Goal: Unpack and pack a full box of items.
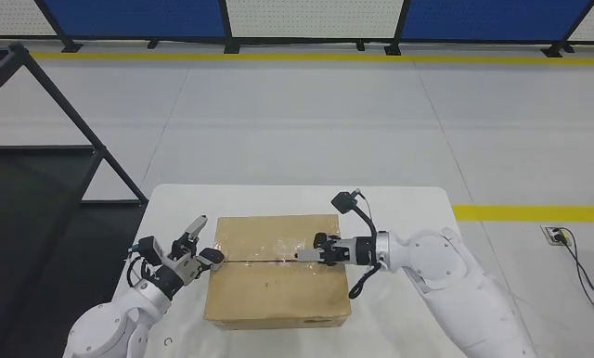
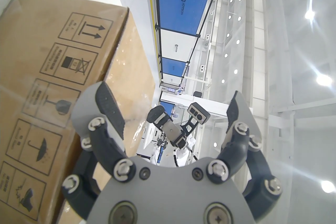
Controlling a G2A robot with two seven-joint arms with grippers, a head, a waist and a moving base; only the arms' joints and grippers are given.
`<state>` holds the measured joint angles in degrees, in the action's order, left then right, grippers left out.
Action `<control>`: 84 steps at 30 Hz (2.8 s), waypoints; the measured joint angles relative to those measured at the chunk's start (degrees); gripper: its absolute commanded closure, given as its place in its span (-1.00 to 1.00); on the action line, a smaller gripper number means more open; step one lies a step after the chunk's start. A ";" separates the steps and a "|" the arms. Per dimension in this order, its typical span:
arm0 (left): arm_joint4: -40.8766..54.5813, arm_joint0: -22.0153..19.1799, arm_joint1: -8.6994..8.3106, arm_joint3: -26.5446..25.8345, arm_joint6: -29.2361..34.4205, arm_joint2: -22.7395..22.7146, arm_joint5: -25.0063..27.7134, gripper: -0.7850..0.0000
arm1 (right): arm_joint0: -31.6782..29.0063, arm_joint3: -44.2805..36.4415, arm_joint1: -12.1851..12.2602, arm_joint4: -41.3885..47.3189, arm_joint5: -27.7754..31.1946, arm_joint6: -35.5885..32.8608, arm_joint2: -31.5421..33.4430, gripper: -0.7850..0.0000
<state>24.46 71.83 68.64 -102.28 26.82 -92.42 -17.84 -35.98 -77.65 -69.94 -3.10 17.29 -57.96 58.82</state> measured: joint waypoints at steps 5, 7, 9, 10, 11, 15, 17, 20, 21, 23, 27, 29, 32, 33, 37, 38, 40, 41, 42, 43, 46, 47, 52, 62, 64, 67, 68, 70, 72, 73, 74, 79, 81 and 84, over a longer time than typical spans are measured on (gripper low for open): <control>0.42 0.28 -0.14 -0.24 -0.15 -0.20 0.05 -1.00 | -1.17 -8.70 0.76 -15.58 0.02 4.02 -1.06 -1.00; 0.61 0.37 -0.19 -0.24 -0.13 -0.29 0.10 -1.00 | -1.78 -14.25 1.07 -26.84 -2.30 4.34 -2.93 -1.00; 0.68 0.43 -0.24 -0.24 -0.15 -0.30 0.16 -1.00 | -2.45 -18.55 1.19 -37.05 -5.24 4.24 -5.09 -1.00; 0.74 0.46 -0.27 -0.23 -0.18 -0.29 0.17 -1.00 | -2.72 -20.63 1.13 -43.67 -8.35 3.50 -6.55 -1.00; 0.83 0.48 -0.29 -0.22 -0.23 -0.29 0.15 -1.00 | -2.77 -21.70 1.00 -48.30 -11.53 2.82 -7.52 -1.00; 1.11 0.63 -0.37 -0.33 -0.39 -0.29 0.23 -1.00 | -2.74 -22.22 0.85 -57.73 -20.98 2.30 -8.15 -1.00; 1.37 0.77 -0.41 -0.35 -0.53 -0.35 0.43 -1.00 | -2.73 -22.18 0.85 -54.97 -18.46 2.34 -8.10 -1.00; 1.69 0.93 -0.46 -0.33 -0.72 -0.40 0.50 -1.00 | -2.74 -22.18 0.85 -53.02 -16.77 2.35 -8.10 -1.00; 1.75 0.95 -0.48 -0.33 -0.77 -0.40 0.49 -1.00 | -2.74 -22.18 0.85 -53.07 -16.82 2.35 -8.11 -1.00; 1.85 0.99 -0.52 -0.32 -0.86 -0.36 0.50 -1.00 | -2.74 -22.19 0.86 -53.19 -16.93 2.35 -8.11 -1.00; 1.86 0.97 -0.61 -0.31 -0.83 -0.25 0.41 -1.00 | -3.76 -24.20 1.17 -59.01 -13.12 6.12 -9.03 -1.00; 1.81 0.89 -0.67 -0.29 -0.81 -0.15 0.40 -1.00 | -4.28 -26.29 1.38 -65.68 -10.93 7.42 -10.21 -1.00; 1.65 0.75 -0.74 -0.20 -0.81 0.04 0.39 -1.00 | -4.62 -29.38 1.37 -76.12 -10.19 7.06 -12.81 -1.00; 1.60 0.72 -0.76 -0.19 -0.84 0.08 0.39 -1.00 | -4.74 -30.20 1.33 -79.55 -10.17 6.82 -13.74 -1.00; 1.75 0.66 -0.84 -0.07 -0.98 0.17 0.30 -1.00 | -5.51 -32.59 0.83 -95.99 -11.29 4.20 -18.59 -1.00; 1.82 0.64 -0.85 -0.03 -1.02 0.17 0.30 -1.00 | -5.43 -32.79 0.58 -99.40 -10.95 2.77 -19.92 -1.00; 1.88 0.62 -0.89 0.05 -1.10 0.22 0.36 -1.00 | -4.86 -33.01 -0.22 -105.67 -9.36 -0.23 -23.10 -1.00; 1.88 0.61 -0.91 0.10 -1.15 0.25 0.39 -1.00 | -4.62 -33.01 -0.60 -107.18 -8.75 -1.32 -24.04 -1.00; 1.87 0.59 -0.92 0.13 -1.18 0.30 0.42 -1.00 | -4.50 -32.97 -0.81 -107.84 -8.62 -2.18 -24.44 -1.00; 1.91 0.56 -0.94 0.17 -1.18 0.36 0.48 -1.00 | -4.46 -32.93 -0.88 -107.95 -8.69 -2.46 -24.50 -1.00; 2.02 0.48 -0.99 0.32 -1.22 0.51 0.49 -1.00 | -4.49 -32.92 -0.84 -107.73 -8.84 -2.15 -24.37 -1.00; 2.02 0.45 -1.01 0.35 -1.22 0.56 0.48 -1.00 | -4.49 -32.92 -0.84 -107.73 -8.84 -2.14 -24.36 -1.00; 1.98 0.29 -1.11 0.45 -1.08 0.74 0.67 -1.00 | -4.84 -32.49 -0.80 -109.17 -7.86 -0.79 -24.73 -1.00; 2.18 -0.11 -1.30 0.68 -1.34 0.85 0.53 -1.00 | -6.59 -30.07 -2.37 -130.63 -2.82 3.33 -30.24 -1.00; 2.27 -0.28 -1.33 0.80 -1.34 0.93 0.53 -1.00 | -6.72 -28.86 -3.07 -131.19 -1.96 2.52 -30.16 -1.00; 2.49 -0.54 -1.39 1.03 -1.35 0.91 0.51 -1.00 | -6.77 -27.21 -4.25 -130.41 -1.65 1.08 -29.67 -1.00; 2.55 -0.59 -1.40 1.10 -1.37 0.89 0.51 -1.00 | -6.66 -26.80 -4.61 -130.18 -1.53 0.97 -29.54 -1.00; 2.66 -0.67 -1.44 1.25 -1.41 0.89 0.53 -1.00 | -6.49 -26.03 -5.32 -130.31 -1.32 1.17 -29.37 -1.00; 2.72 -0.74 -1.47 1.41 -1.39 0.91 0.55 -1.00 | -6.57 -25.54 -5.83 -130.98 -1.39 1.35 -29.25 -1.00; 2.80 -0.81 -1.49 1.52 -1.39 0.91 0.53 -1.00 | -6.71 -25.19 -6.14 -131.71 -1.56 1.41 -29.19 -1.00; 2.85 -0.85 -1.50 1.59 -1.40 0.93 0.53 -1.00 | -6.85 -24.94 -6.35 -132.36 -1.67 1.42 -29.18 -1.00; 3.08 -1.09 -1.56 1.86 -1.50 1.19 0.52 -1.00 | -8.03 -24.21 -7.44 -134.48 -2.98 2.60 -28.43 -1.00; 3.12 -1.16 -1.58 1.94 -1.53 1.29 0.58 -1.00 | -8.60 -24.05 -7.69 -135.31 -3.35 3.04 -27.99 -1.00; 3.27 -1.26 -1.61 2.08 -1.55 1.47 0.62 -1.00 | -9.48 -23.92 -8.01 -136.80 -3.16 4.66 -27.40 -1.00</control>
<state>27.74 70.57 67.02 -100.20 25.27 -90.95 -17.22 -45.46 -101.57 -77.95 -139.90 14.13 -53.30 31.43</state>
